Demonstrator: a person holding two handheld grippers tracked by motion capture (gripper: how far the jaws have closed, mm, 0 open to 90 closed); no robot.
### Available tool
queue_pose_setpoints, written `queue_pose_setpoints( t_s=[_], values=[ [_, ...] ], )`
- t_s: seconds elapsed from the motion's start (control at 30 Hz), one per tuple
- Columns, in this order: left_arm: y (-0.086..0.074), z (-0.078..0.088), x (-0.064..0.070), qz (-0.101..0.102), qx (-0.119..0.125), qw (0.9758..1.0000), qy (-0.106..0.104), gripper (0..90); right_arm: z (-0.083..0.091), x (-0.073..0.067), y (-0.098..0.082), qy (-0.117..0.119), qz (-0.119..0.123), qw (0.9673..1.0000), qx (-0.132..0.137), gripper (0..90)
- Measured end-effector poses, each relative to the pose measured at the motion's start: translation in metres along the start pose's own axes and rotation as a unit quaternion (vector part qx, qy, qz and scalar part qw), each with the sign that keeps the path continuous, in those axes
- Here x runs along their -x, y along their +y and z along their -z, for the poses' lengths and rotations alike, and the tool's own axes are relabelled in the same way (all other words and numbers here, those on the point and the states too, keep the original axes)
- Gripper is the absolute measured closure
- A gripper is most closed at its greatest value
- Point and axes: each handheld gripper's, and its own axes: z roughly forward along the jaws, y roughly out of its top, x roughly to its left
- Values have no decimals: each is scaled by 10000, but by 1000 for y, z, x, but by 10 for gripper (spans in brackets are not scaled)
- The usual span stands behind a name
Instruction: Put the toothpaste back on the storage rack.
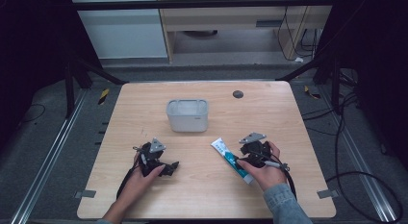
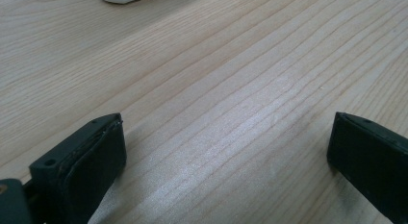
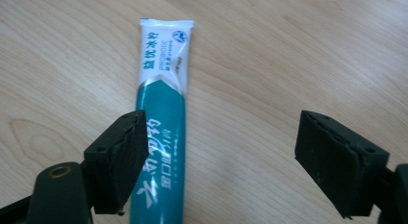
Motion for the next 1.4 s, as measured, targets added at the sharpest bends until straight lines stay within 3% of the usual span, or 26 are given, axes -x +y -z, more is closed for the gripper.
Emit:
queue_pose_setpoints(
  t_s=[0.27, 0.3, 0.43, 0.53, 0.8, 1.4],
  values=[
    [0, 0, 0, -10, -9, 10000, -2, 0, -7, -8, 14, 156, 121, 9997, -151, 297],
    [0, 0, 0, -11, -8, 10000, -1, 0, -7, -10, 20, 251, 188, 9993, -203, 326],
    [0, 0, 0, -11, -5, 10000, -2, 0, -7, -14, 30, 268, 377, 9986, -255, 370],
    [0, 0, 0, -12, -6, 10000, -2, 0, -7, -17, 38, 338, 396, 9983, -260, 388],
    [0, 0, 0, -8, -7, 10000, -1, 0, -15, -18, 53, 522, 345, 9969, -469, 329],
    [0, 0, 0, -10, -10, 10000, -3, 0, -36, -20, 58, 714, 347, 9938, -773, 374]
  ],
)
